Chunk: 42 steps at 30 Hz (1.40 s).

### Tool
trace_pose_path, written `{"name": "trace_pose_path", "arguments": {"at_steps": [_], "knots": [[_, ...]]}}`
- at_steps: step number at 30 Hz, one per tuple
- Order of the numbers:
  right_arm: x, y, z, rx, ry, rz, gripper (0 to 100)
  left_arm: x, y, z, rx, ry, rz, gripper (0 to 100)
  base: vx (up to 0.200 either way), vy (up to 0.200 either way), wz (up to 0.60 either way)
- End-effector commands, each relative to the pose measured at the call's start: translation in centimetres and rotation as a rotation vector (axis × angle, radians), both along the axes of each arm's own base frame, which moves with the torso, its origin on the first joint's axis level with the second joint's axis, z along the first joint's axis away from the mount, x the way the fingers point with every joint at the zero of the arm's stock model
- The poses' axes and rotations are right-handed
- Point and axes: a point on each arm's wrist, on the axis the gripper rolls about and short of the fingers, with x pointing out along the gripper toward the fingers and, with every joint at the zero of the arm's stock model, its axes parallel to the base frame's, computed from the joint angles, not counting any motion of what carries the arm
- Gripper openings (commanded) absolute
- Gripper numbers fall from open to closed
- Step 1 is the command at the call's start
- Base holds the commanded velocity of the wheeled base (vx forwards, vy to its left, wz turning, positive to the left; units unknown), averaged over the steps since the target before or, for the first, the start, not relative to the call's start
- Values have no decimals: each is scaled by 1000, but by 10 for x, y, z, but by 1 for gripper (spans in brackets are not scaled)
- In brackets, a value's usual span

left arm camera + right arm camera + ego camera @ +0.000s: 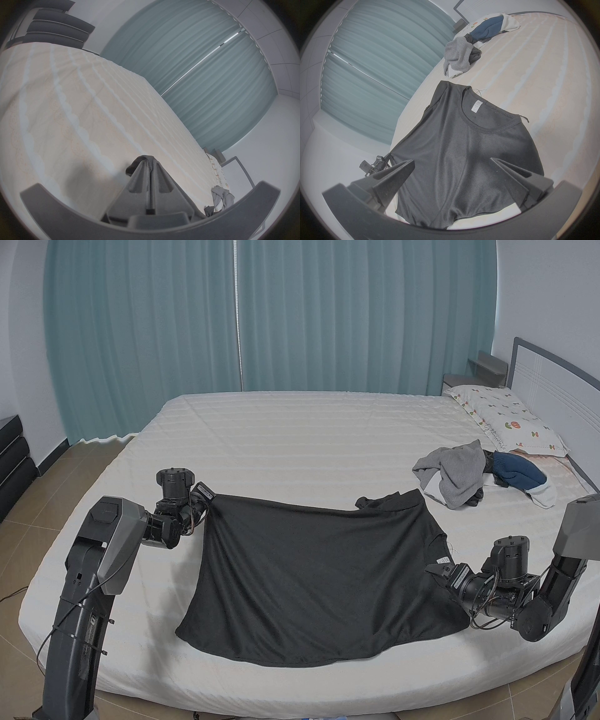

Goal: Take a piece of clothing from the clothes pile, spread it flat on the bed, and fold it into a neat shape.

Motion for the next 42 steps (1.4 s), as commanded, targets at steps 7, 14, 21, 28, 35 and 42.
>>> {"name": "trace_pose_path", "arguments": {"at_steps": [7, 14, 21, 28, 35, 42], "knots": [[0, -1, 0, 0, -1, -4, 100, -1, 3, -5, -2, 15, 8, 100, 0, 0, 0], [-2, -3, 7, 5, -22, -8, 100, -22, 21, 25, -99, 50, 53, 100, 0, 0, 0], [-2, -4, 7, 5, -21, -12, 100, -65, 25, 59, -135, 115, -22, 100, 0, 0, 0], [-2, -4, 6, 3, -15, -11, 100, -129, 23, 73, -158, 168, -85, 100, -57, 0, 0], [-1, -7, 5, 4, -13, -19, 100, -209, 14, 74, -172, 239, -154, 100, -200, 0, 0], [-1, -7, 4, 9, -9, -10, 100, -256, 7, 63, -172, 250, -192, 100, -86, 0, 0]]}}
